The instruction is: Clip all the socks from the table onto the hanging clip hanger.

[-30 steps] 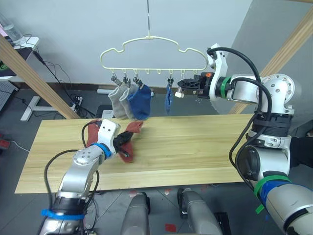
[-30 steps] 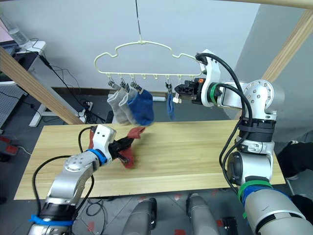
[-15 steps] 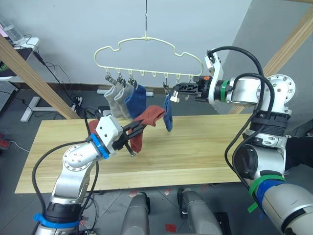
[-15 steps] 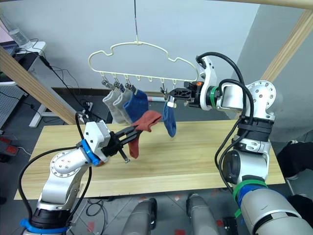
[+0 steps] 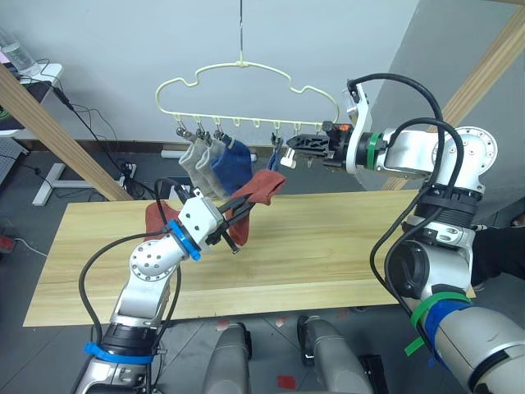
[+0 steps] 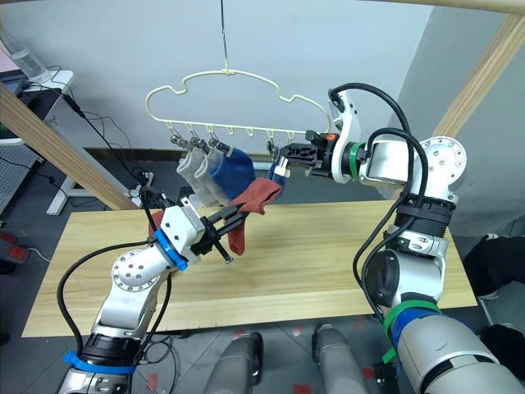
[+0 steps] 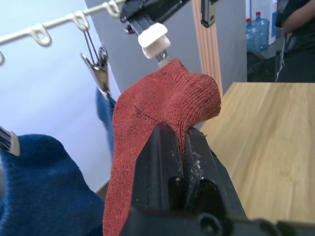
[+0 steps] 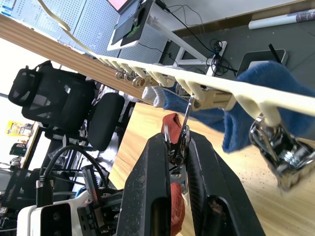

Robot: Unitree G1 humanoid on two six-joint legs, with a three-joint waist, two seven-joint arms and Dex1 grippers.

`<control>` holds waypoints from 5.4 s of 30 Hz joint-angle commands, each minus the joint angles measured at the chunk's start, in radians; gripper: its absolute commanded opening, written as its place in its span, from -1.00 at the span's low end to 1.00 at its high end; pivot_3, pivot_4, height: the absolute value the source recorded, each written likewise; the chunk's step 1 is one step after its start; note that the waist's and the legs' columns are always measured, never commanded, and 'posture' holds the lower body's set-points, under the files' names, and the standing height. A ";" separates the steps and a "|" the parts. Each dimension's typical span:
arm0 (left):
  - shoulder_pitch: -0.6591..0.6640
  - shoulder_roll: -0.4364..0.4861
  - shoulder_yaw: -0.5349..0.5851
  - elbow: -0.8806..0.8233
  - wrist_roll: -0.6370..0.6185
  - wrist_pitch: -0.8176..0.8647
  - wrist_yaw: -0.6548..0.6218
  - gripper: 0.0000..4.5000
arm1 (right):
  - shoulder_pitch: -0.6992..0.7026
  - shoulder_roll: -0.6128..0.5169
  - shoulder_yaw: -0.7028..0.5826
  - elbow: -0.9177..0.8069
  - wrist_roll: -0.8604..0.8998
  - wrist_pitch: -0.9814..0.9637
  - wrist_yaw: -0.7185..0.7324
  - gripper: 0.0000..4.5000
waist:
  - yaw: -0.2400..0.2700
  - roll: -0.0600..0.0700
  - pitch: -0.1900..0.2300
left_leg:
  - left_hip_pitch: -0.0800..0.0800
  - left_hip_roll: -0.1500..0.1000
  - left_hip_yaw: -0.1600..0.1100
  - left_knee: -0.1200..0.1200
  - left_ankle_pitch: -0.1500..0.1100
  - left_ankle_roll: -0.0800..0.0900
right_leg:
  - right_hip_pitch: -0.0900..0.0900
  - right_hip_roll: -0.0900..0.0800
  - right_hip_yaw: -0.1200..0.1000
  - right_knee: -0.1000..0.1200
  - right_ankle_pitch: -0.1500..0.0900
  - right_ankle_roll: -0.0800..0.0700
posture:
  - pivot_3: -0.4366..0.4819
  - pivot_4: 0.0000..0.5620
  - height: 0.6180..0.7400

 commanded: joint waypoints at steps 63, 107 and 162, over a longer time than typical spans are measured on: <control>-0.025 -0.024 0.002 0.007 -0.007 -0.081 0.078 -1.00 | 0.010 0.038 -0.006 0.016 0.309 0.008 -0.246 -0.79 | 0.000 0.000 0.000 | 0.000 0.000 0.000 0.000 0.000 0.000 | 0.000 0.000 0.000 -0.001 -0.001 0.001 | -0.03 -0.02 1.00; 0.056 0.163 0.264 -0.480 -0.777 0.868 0.052 1.00 | 0.599 -0.065 0.678 -0.715 -0.616 -0.835 -0.286 0.77 | -0.022 0.000 0.001 | 0.002 0.002 -0.001 -0.001 0.001 0.001 | 0.000 0.003 0.001 -0.002 -0.003 0.005 | -0.04 0.06 1.00; 0.008 0.140 0.240 -0.536 -0.791 0.915 0.143 1.00 | 0.421 0.209 0.566 -0.303 -0.896 -1.081 -0.304 0.01 | 0.005 0.000 0.000 | 0.001 0.000 -0.001 0.000 0.001 0.000 | 0.001 0.001 0.000 -0.001 -0.003 0.005 | 0.09 -0.05 1.00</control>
